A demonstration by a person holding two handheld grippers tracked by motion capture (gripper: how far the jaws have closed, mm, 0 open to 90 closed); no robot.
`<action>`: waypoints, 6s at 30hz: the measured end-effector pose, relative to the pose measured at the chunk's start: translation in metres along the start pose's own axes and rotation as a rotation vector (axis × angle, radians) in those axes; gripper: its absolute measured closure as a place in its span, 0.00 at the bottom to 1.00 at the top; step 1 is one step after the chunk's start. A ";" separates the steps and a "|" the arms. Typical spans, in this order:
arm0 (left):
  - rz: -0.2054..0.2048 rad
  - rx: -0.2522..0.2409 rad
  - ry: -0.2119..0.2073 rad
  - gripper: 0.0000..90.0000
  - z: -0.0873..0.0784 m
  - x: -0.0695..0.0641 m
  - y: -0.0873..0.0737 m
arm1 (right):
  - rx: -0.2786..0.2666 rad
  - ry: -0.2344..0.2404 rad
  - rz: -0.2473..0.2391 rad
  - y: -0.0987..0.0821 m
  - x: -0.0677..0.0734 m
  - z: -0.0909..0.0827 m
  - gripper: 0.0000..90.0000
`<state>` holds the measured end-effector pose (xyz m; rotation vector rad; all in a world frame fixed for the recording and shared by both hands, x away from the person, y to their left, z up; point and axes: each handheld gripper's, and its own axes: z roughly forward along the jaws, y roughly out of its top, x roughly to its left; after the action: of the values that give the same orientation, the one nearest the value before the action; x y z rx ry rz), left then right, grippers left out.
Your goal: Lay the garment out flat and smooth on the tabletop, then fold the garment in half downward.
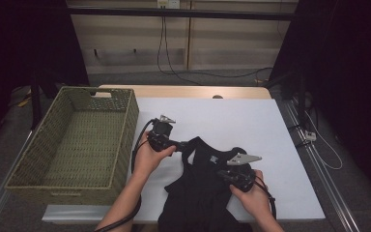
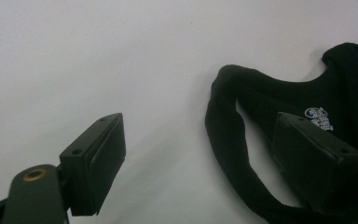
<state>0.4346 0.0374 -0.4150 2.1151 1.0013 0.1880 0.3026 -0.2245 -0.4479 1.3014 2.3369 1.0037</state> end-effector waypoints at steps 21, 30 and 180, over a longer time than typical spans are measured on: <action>0.008 -0.007 -0.010 0.20 0.005 -0.005 0.007 | -0.010 -0.053 0.106 -0.013 -0.043 -0.035 0.70; 0.008 0.002 0.000 0.20 0.004 -0.001 0.005 | -0.081 -0.197 0.198 0.009 -0.093 -0.031 0.62; 0.041 -0.041 0.050 0.93 -0.023 0.018 0.072 | -0.256 -0.145 0.160 0.105 -0.110 -0.004 0.96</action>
<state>0.4798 0.0352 -0.3518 2.1036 0.9756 0.2801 0.4280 -0.2805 -0.3819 1.4210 1.9498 1.1696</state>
